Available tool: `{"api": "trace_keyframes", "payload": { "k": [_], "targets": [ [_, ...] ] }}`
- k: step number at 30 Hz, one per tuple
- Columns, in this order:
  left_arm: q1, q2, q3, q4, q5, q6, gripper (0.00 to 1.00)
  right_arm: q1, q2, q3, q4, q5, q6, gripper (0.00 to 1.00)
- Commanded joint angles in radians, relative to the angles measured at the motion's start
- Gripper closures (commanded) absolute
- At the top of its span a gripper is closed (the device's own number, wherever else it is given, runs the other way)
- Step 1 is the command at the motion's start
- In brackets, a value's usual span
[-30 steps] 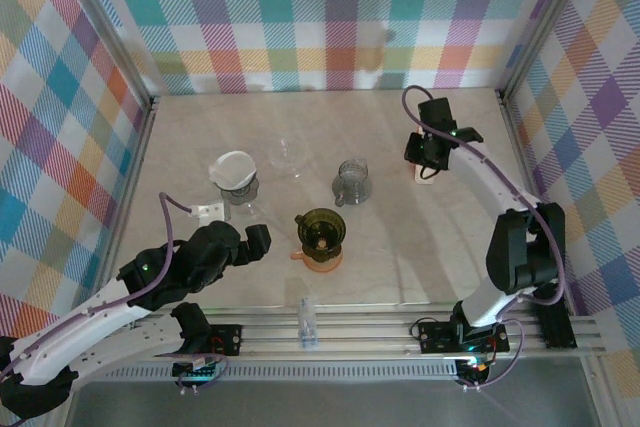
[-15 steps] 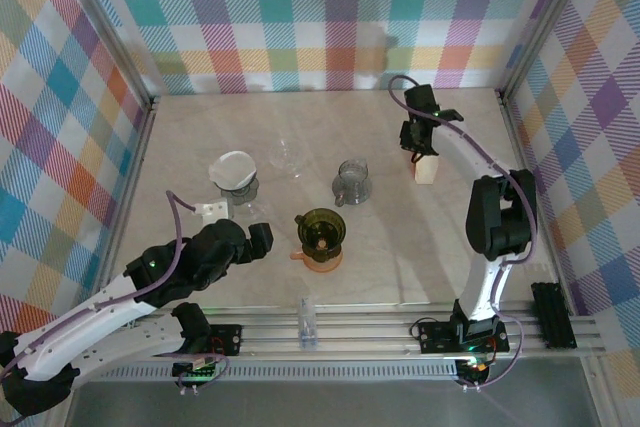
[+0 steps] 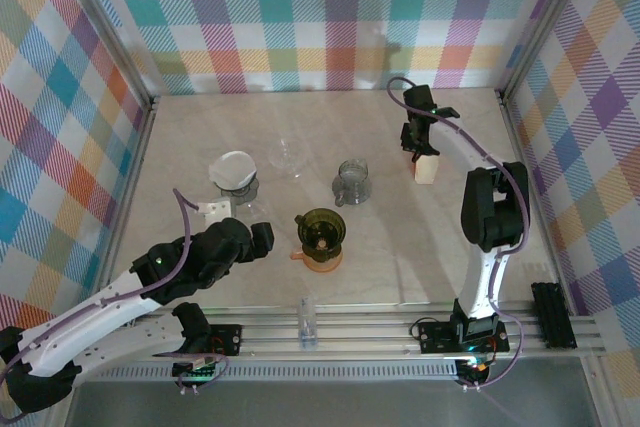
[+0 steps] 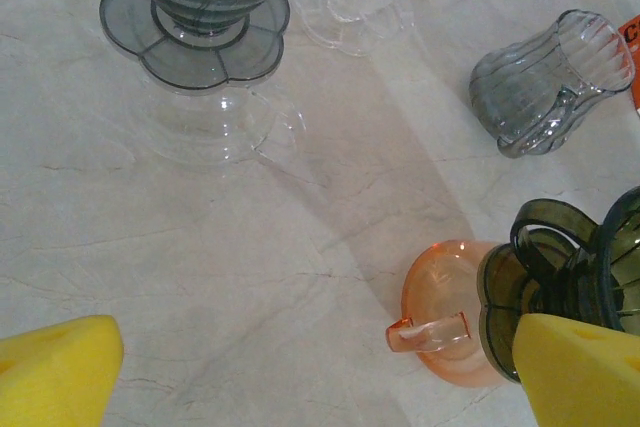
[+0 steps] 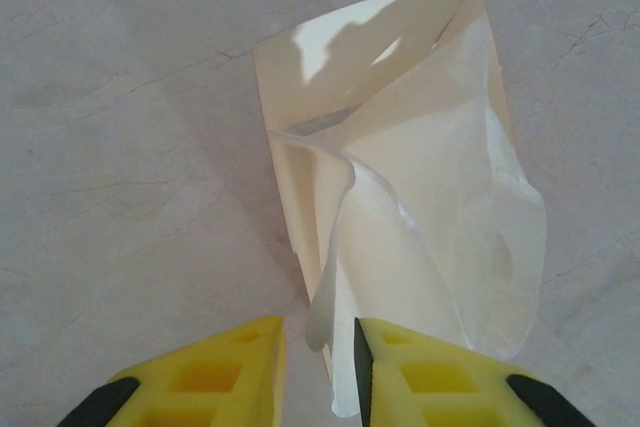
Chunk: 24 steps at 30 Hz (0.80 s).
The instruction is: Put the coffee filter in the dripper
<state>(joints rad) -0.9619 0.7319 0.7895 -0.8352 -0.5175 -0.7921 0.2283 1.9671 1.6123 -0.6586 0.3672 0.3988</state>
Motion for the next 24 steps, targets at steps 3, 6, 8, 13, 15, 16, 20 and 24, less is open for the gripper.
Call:
{"api": "trace_keyframes", "payload": {
  "k": [3, 6, 8, 13, 15, 16, 20, 24],
  "targets": [
    [-0.008, 0.011, 0.012, -0.001, -0.022, 0.019, 0.00, -0.009, 0.020, 0.037, -0.017, 0.022, -0.032, 0.79],
    [-0.008, 0.013, 0.013, -0.001, -0.021, 0.019, 0.00, -0.009, 0.012, 0.035, -0.008, 0.027, -0.044, 0.85],
    [-0.007, 0.014, 0.011, 0.000, -0.022, 0.020, 0.00, -0.009, 0.006, 0.035, -0.008, 0.027, -0.048, 0.92],
    [-0.006, 0.015, 0.011, 0.005, -0.020, 0.019, 0.00, -0.007, -0.020, 0.015, -0.001, 0.010, -0.053, 1.00],
    [-0.006, 0.014, 0.010, 0.005, -0.017, 0.019, 0.00, -0.007, -0.044, -0.007, 0.011, 0.002, -0.054, 1.00],
    [-0.007, 0.013, 0.010, 0.005, -0.017, 0.019, 0.00, -0.006, -0.056, -0.019, 0.016, -0.004, -0.054, 1.00],
    [-0.006, 0.010, 0.011, 0.004, -0.016, 0.018, 0.00, 0.003, -0.109, -0.066, 0.026, -0.029, -0.049, 1.00],
    [-0.006, 0.006, 0.009, 0.003, -0.012, 0.015, 0.00, 0.018, -0.156, -0.109, 0.029, -0.016, -0.048, 1.00]
  ]
}}
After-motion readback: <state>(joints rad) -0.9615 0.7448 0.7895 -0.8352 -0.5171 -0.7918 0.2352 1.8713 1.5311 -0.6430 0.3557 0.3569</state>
